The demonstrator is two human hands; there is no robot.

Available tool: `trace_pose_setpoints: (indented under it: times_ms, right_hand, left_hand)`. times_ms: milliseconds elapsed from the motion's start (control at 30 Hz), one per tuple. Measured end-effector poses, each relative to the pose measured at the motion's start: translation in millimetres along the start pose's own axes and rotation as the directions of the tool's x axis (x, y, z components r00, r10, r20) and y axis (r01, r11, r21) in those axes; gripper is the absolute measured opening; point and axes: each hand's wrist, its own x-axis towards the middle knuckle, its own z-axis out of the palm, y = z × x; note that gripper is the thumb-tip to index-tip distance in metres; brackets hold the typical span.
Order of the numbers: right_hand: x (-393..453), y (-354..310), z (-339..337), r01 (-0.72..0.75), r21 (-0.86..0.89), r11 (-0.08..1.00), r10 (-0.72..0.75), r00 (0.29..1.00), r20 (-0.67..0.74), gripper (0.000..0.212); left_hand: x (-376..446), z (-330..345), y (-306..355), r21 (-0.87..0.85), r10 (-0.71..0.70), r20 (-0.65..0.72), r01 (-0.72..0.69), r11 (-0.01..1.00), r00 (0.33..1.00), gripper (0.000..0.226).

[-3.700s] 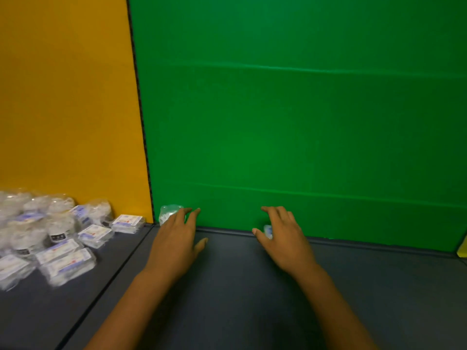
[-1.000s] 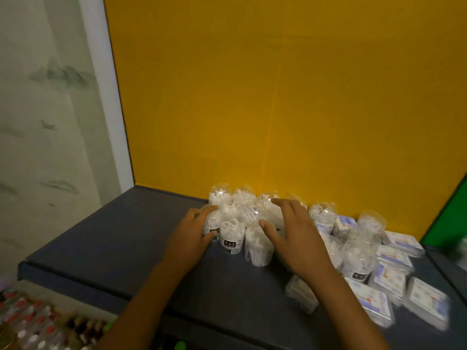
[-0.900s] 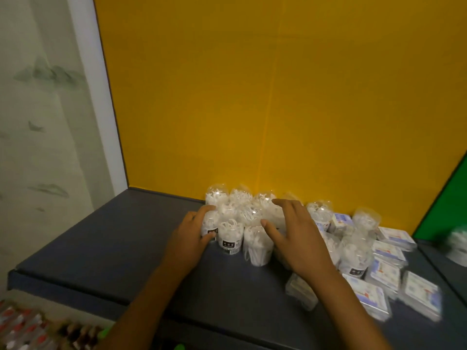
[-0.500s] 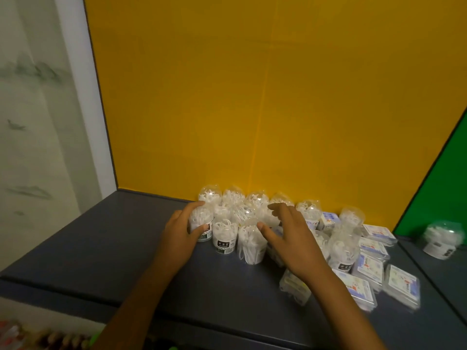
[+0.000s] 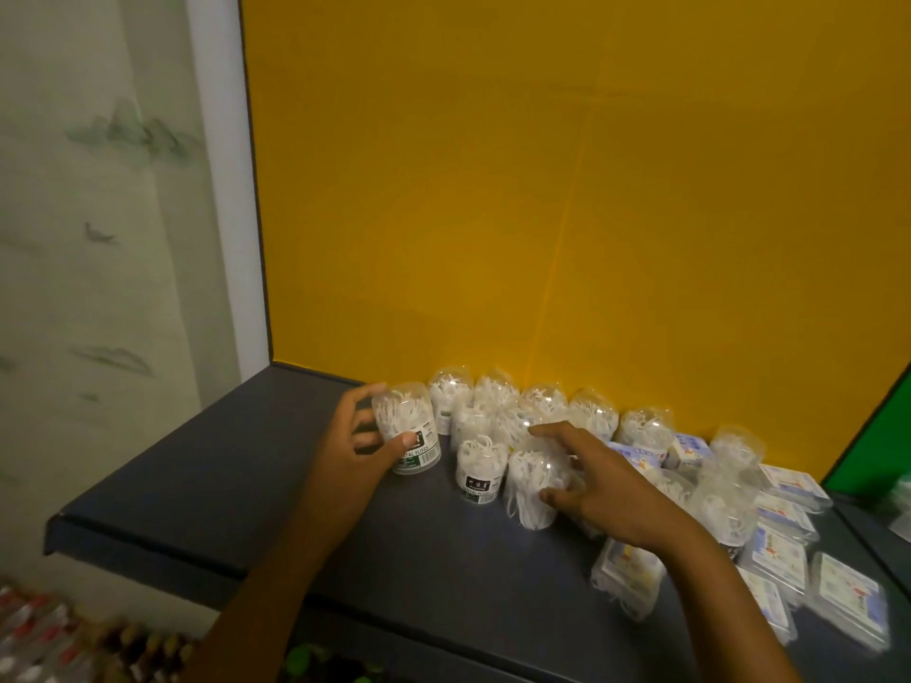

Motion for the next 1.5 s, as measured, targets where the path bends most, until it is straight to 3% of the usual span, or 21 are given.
trace_pose_setpoints:
  times_ms: [200,400,533,800,1133,1500]
  right_hand:
    - [-4.6,-4.2,-3.6,0.005,0.052,0.999,0.0,0.996,-0.09,0.06]
    - [-35.2,-10.3,-13.4,0.021,0.286,0.958,0.064,0.956,-0.285,0.057]
    - [-65.0,-8.6,-35.6,0.011,0.332,0.943,0.138,0.896,-0.423,0.061]
    - [-160.1,22.8,-91.3,-0.061,0.247,0.967,0.21,0.739,-0.64,0.063]
    - [-305.5,78.1,-147.5,-0.169,0.302,0.938,0.339,0.621,-0.706,0.057]
    - [-397.2,133.3,-192.7,-0.268,0.295,0.917,0.397,0.568,-0.72,0.055]
  left_hand:
    - [-3.0,9.0,0.5,-0.032,-0.008,0.013,0.009,0.999,1.0,0.061]
    - [-12.9,25.6,16.8,-0.026,0.034,0.026,-0.033,0.999,0.999,0.056]
    - [-26.4,50.2,32.4,-0.036,0.067,0.047,-0.065,0.997,0.997,0.054]
    - [-88.2,134.2,73.7,-0.02,0.128,0.142,-0.127,0.992,0.982,0.051]
    - [-185.4,241.5,117.9,-0.024,0.132,0.292,-0.131,0.991,0.947,0.05]
    - [-236.6,354.5,131.7,-0.051,0.12,0.374,-0.109,0.993,0.919,0.049]
